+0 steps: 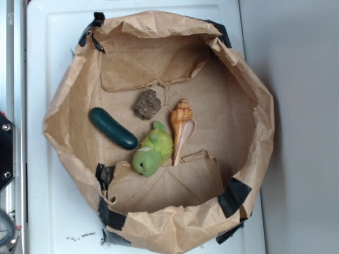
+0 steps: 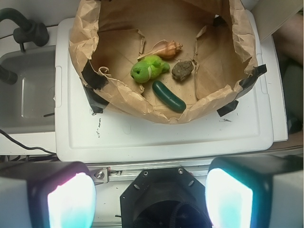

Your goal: Grab the shell.

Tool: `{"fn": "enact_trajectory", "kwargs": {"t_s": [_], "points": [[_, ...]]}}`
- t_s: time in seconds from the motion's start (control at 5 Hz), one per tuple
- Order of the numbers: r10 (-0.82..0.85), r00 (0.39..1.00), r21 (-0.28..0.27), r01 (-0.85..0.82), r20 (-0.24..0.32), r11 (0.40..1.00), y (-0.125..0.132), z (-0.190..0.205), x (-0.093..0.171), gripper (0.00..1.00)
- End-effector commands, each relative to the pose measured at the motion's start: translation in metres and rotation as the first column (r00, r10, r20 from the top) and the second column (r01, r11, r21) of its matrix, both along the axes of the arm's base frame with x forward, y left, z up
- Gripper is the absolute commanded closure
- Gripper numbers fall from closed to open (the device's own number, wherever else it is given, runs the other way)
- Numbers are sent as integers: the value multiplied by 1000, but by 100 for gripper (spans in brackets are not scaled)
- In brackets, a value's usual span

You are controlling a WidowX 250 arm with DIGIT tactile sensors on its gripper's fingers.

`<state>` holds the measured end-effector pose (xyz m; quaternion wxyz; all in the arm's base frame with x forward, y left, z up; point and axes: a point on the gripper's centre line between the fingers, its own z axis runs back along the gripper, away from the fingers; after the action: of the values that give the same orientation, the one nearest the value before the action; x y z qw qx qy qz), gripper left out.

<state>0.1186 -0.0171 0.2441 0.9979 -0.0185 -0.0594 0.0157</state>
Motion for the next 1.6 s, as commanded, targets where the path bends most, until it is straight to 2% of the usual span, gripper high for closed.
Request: {"fn": "enact_trajectory", "kwargs": {"t_s": [0.0,0.2,0.4,0.6,1.2,1.4], "points": [[0,1000,0,0,0,1000,0,0,0,0],[73,997,17,-73,-5,997,0,-5,35,0],[147,989,20,-147,-4,989,5,-12,85,0],[124,992,6,-124,17,992,13,-10,134,0],[124,992,6,-124,17,992,13,-10,134,0],[75,996,14,-76,56,997,18,-39,153,0]]}}
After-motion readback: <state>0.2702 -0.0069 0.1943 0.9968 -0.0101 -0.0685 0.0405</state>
